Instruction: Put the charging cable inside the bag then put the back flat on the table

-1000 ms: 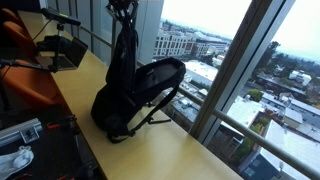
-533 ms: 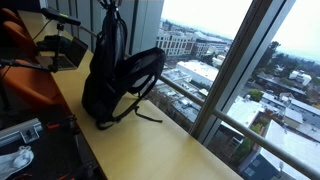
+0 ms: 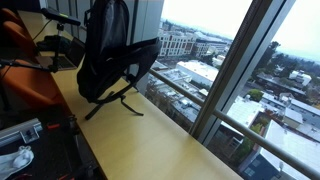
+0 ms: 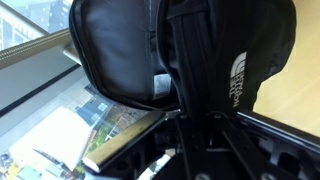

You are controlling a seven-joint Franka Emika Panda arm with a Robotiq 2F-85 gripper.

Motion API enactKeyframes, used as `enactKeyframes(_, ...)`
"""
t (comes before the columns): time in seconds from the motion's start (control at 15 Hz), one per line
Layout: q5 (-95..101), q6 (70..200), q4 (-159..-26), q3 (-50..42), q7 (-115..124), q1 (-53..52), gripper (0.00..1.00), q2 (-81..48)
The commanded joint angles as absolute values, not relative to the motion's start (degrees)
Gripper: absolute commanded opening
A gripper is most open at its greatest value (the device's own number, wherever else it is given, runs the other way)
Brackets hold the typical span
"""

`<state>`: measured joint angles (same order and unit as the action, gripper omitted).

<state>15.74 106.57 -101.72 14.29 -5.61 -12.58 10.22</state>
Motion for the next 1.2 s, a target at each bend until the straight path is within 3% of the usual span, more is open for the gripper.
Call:
enactKeyframes(0.0, 17.5, 105.3, -97.7, 15.1, 0.2, -12.1, 0.02, 7.2)
enactKeyframes(0.47, 20.0, 105.7, -98.9, 14.5, 9.7, -13.0, 0.02, -0.5)
enactKeyframes(1.13, 19.7, 104.1, -96.1, 13.5, 11.0, -13.1, 0.02, 0.2)
